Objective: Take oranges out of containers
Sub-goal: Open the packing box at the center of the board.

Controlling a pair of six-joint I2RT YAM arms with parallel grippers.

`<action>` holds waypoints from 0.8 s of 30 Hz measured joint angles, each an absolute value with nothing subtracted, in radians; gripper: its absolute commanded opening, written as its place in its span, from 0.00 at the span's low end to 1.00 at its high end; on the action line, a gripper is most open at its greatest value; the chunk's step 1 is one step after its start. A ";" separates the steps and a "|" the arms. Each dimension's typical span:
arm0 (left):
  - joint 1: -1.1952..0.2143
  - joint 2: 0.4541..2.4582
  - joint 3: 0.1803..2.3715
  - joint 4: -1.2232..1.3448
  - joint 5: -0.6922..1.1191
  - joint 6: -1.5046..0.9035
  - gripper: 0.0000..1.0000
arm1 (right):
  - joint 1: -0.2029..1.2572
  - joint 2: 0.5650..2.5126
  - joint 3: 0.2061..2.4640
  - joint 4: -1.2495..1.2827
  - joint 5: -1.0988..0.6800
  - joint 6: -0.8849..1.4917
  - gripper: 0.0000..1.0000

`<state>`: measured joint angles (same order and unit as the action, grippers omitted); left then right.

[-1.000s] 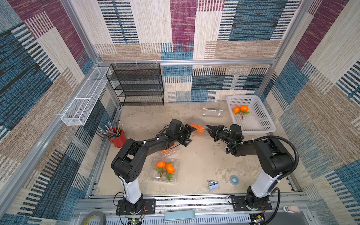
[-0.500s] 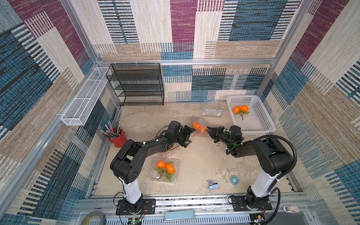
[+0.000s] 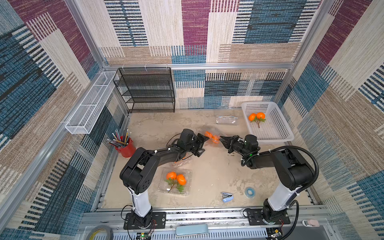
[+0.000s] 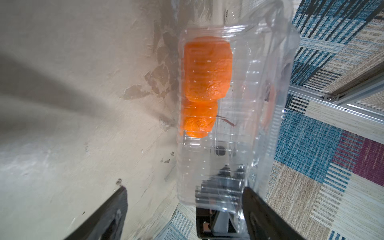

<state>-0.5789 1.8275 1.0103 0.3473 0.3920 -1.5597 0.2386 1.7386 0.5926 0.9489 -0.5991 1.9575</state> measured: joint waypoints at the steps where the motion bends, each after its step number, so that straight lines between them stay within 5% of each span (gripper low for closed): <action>1: -0.580 1.829 1.011 0.349 0.392 -1.560 0.87 | 0.240 1.739 0.593 0.949 -0.599 1.957 0.21; 24: -0.585 1.840 1.002 0.371 0.373 -1.575 0.86 | 0.241 1.723 0.577 0.924 -0.613 1.929 0.21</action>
<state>-0.5846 1.8400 1.0016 0.3706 0.3725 -1.5749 0.2409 1.7233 0.5774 0.9241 -0.6132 1.9289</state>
